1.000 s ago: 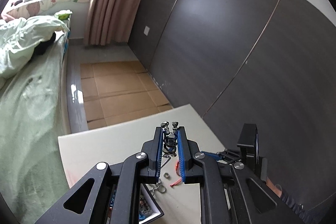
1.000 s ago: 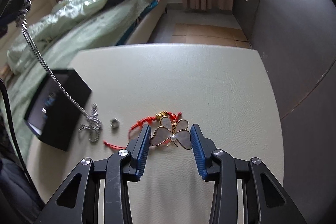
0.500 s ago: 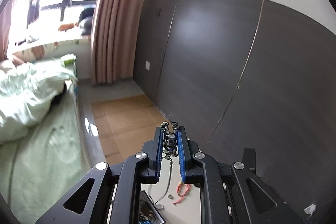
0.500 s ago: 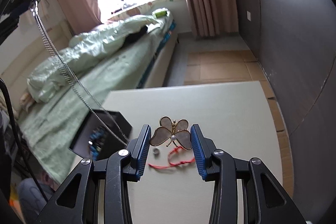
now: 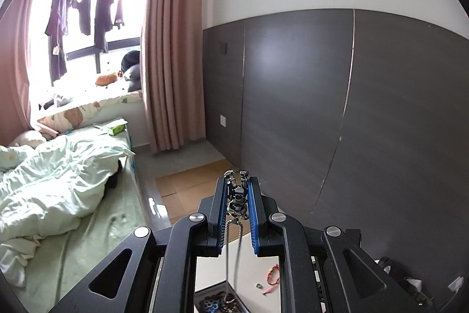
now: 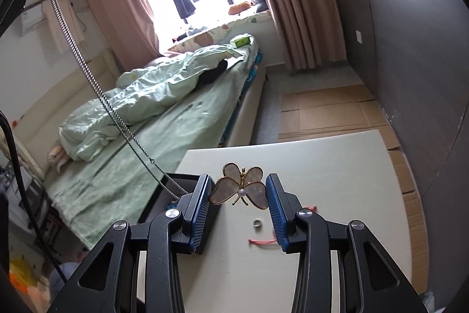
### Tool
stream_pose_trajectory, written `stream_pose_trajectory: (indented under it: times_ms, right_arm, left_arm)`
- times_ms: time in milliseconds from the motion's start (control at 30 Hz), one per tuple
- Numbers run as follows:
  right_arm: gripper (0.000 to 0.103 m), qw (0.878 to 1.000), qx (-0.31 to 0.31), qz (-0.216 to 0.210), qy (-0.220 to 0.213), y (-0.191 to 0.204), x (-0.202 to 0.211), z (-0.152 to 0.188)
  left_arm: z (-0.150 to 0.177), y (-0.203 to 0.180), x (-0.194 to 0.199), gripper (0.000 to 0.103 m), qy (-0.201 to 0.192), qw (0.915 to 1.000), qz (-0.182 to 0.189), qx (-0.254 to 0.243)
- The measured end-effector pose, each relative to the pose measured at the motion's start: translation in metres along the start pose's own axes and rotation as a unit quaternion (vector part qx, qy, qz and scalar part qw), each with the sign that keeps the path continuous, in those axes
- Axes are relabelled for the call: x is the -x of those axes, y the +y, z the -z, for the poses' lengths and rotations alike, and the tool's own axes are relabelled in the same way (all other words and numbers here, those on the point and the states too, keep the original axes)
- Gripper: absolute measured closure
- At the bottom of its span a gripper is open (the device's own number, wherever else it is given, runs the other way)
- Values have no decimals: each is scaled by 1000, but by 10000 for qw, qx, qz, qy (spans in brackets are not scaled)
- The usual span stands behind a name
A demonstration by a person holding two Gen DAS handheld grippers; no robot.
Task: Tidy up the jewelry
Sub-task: 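Grasp the white butterfly charm with the right tool while the left tool lowers the chain into the box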
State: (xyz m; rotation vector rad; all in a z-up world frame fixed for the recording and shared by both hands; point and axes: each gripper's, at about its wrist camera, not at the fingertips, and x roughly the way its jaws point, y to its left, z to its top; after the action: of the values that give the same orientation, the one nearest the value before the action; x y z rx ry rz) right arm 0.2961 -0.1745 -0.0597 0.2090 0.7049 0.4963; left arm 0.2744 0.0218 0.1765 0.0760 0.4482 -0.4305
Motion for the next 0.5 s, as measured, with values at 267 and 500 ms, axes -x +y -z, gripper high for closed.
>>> stream_pose_trajectory:
  times_ms: [267, 500]
  right_arm:
    - [63, 10000, 53, -39, 46, 4, -3, 4]
    - [63, 9999, 34, 4, 112, 2, -8, 6]
  left_arm:
    - [15, 7, -11, 89, 171, 9998, -61, 103]
    - [33, 11, -36, 89, 349, 9992, 134, 151]
